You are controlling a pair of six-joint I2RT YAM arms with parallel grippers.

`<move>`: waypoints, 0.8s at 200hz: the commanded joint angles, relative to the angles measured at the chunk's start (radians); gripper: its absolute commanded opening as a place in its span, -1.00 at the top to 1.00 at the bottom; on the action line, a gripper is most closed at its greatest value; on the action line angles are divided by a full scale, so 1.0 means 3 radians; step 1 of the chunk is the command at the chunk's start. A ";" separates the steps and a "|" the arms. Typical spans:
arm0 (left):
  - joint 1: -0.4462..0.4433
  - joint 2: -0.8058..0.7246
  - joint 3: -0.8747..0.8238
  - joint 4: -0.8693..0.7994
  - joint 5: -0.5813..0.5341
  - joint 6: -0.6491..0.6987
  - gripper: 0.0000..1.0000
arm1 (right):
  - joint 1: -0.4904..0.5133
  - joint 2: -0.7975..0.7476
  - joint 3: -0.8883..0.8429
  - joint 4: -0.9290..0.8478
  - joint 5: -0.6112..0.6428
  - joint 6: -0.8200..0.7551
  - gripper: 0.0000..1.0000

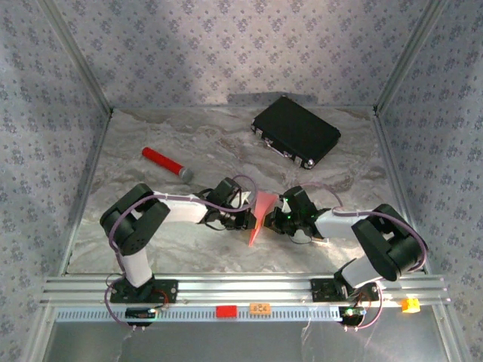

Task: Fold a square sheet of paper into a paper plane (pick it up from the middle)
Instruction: Move the paper plane to the center of the table.

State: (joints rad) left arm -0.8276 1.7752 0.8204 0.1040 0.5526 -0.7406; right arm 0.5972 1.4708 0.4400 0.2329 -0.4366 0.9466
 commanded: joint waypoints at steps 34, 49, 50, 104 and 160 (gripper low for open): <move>-0.0267 -0.0706 0.0144 -0.1019 -0.1673 0.0211 0.88 | 0.0019 -0.0381 0.0082 -0.0430 0.0345 -0.0086 0.77; -0.0354 -0.0789 0.0245 -0.1413 -0.2252 0.0151 0.92 | 0.0017 -0.0470 0.0105 -0.0512 0.0414 -0.0094 0.77; -0.0354 -0.0789 0.0248 -0.1435 -0.2282 0.0147 0.92 | 0.0015 -0.0472 0.0107 -0.0516 0.0416 -0.0096 0.77; -0.0386 -0.0699 0.0459 -0.2137 -0.2963 -0.0080 0.93 | 0.0056 -0.0473 0.0218 -0.0566 0.0461 -0.0095 0.76; -0.0387 -0.0506 0.0466 -0.2084 -0.2813 -0.0169 0.92 | 0.0114 -0.0361 0.0262 -0.0518 0.0457 -0.0085 0.76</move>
State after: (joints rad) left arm -0.9428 1.5921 0.9348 -0.4801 -0.2779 -0.7681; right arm 0.6228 1.3449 0.4957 0.0933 -0.3164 0.9340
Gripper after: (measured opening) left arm 0.042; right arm 0.122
